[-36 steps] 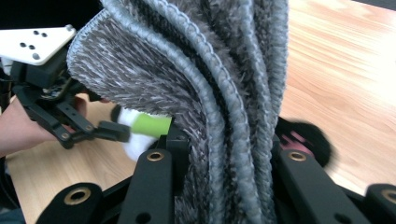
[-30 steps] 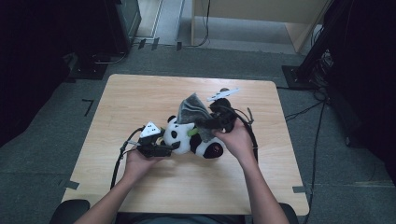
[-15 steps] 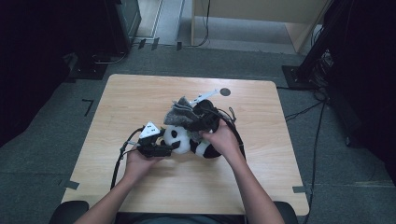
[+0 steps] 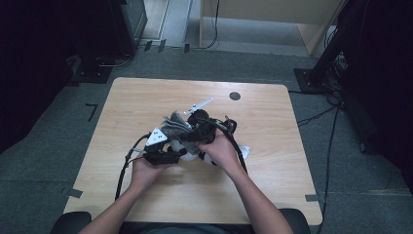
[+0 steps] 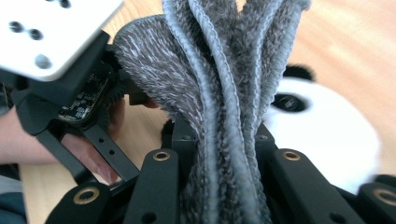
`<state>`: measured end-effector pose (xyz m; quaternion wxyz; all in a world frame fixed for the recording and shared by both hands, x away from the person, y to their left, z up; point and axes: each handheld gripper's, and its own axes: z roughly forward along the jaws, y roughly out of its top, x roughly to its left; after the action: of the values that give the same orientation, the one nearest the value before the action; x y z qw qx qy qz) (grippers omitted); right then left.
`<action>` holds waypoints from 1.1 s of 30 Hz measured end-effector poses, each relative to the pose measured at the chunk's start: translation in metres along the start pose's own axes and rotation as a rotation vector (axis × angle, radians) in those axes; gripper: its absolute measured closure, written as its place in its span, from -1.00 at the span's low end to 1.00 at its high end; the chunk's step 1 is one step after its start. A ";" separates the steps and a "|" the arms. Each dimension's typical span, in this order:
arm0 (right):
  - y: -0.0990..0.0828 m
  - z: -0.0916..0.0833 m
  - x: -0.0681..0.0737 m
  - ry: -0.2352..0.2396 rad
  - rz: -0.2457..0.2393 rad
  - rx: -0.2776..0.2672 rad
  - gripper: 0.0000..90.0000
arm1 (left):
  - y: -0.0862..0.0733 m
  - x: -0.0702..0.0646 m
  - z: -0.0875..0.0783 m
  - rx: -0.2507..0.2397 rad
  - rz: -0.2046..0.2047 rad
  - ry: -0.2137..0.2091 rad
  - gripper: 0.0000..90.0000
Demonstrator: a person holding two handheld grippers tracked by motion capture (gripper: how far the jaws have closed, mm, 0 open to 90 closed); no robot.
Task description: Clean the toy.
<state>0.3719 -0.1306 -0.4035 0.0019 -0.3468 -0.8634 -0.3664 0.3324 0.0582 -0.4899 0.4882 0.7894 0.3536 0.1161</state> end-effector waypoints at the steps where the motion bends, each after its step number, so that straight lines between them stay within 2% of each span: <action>1: -0.002 0.002 -0.003 0.006 0.002 -0.008 0.63 | 0.000 0.001 0.000 -0.007 -0.006 -0.002 -0.48; 2: -0.003 0.001 -0.006 0.004 -0.007 -0.017 0.62 | 0.000 0.001 0.001 -0.012 -0.013 -0.002 -0.47; 4: -0.003 -0.003 -0.008 -0.033 -0.020 -0.028 0.62 | 0.001 0.000 0.002 -0.006 -0.026 0.000 -0.44; 6: -0.003 -0.006 -0.009 -0.053 -0.030 -0.027 0.61 | 0.002 -0.001 0.004 0.004 -0.003 0.006 -0.43; 9: -0.005 -0.012 -0.014 -0.062 -0.018 -0.029 0.60 | 0.003 -0.001 0.004 0.015 0.005 0.007 -0.42; 13: -0.006 -0.024 -0.023 -0.109 -0.014 -0.031 0.61 | 0.003 0.000 0.005 0.017 -0.005 0.004 -0.42; 16: -0.010 -0.035 -0.035 -0.165 0.026 -0.025 0.62 | 0.003 0.001 0.005 0.020 0.000 -0.001 -0.42; 17: -0.013 -0.038 -0.041 -0.167 0.048 -0.023 0.62 | 0.003 0.001 0.005 0.021 0.007 -0.001 -0.43; 19: -0.019 -0.042 -0.052 -0.129 0.099 -0.042 0.62 | 0.002 0.001 0.005 0.013 0.021 -0.005 -0.43; 21: -0.021 -0.045 -0.056 -0.117 0.133 -0.056 0.62 | 0.001 0.002 0.006 0.000 0.021 -0.012 -0.43; 23: -0.019 -0.049 -0.052 -0.094 0.137 -0.072 0.63 | 0.001 0.002 0.006 -0.010 0.016 -0.014 -0.43; 26: -0.013 -0.053 -0.038 -0.081 0.108 -0.091 0.63 | 0.001 0.002 0.006 -0.017 0.014 -0.010 -0.43; 28: -0.008 -0.051 -0.027 -0.056 0.086 -0.100 0.63 | 0.001 0.002 0.005 -0.023 0.008 -0.011 -0.44; 31: -0.002 -0.039 -0.012 -0.025 0.062 -0.084 0.63 | 0.002 0.002 0.005 -0.026 0.004 -0.012 -0.44; 33: -0.001 -0.025 -0.007 0.000 0.051 -0.060 0.63 | 0.002 0.001 0.005 -0.029 -0.003 -0.011 -0.44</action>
<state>0.3699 -0.1511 -0.3875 0.0008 -0.3688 -0.8428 -0.3920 0.3369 0.0553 -0.4908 0.5018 0.7822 0.3503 0.1165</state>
